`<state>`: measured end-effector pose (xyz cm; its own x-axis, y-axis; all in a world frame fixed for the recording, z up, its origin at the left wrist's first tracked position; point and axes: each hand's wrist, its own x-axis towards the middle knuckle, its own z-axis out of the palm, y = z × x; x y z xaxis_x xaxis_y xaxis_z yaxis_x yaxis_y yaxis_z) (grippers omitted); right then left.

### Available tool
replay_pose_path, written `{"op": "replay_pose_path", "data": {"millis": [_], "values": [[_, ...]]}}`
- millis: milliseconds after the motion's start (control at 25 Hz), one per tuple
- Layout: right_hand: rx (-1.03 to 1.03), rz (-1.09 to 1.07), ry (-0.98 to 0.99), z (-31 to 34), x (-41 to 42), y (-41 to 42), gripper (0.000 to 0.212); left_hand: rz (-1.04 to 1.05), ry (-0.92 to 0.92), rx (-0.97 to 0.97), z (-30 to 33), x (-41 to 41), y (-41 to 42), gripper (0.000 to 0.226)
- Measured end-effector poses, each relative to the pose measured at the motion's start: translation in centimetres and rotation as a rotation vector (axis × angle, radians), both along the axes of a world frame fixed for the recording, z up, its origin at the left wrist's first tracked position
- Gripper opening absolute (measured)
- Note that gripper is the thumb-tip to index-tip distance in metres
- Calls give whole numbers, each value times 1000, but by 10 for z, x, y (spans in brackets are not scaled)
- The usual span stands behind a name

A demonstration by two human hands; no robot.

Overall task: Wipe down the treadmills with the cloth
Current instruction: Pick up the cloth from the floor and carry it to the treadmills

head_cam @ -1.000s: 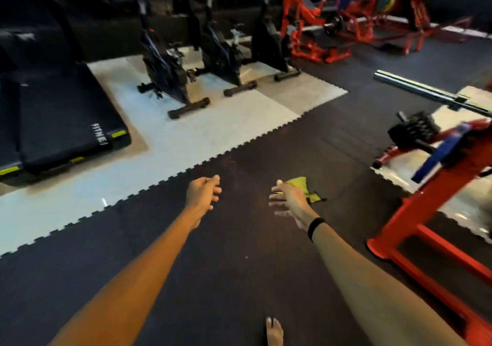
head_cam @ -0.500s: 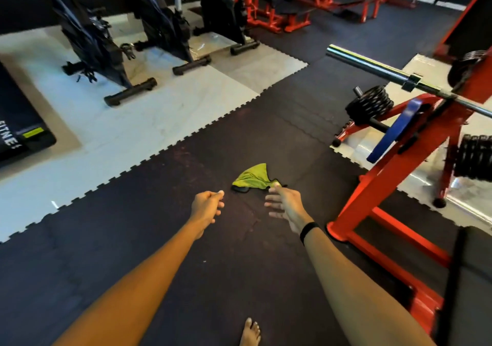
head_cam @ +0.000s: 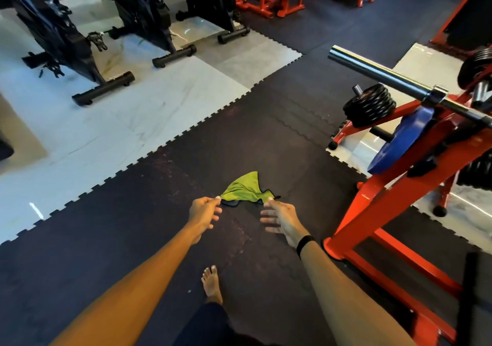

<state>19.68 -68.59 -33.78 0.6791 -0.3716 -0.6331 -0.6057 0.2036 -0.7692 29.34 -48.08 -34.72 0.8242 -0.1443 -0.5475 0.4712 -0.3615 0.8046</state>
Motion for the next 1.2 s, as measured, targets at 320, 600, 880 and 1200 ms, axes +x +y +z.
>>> {"op": "replay_pose_path", "data": {"millis": [320, 600, 880, 1200], "values": [[-117, 58, 114, -1, 138, -45, 34, 29, 147, -16, -32, 135, -41, 19], [-72, 275, 287, -33, 222, -74, 41, 66, 296, 27, -66, 204, -88, 18], [-53, 275, 362, -115, 314, -165, 36, 127, 350, 135, -122, 273, -159, 16], [-63, 312, 468, -310, 395, -199, 30, 180, 610, 220, -320, 323, -198, 16]]}}
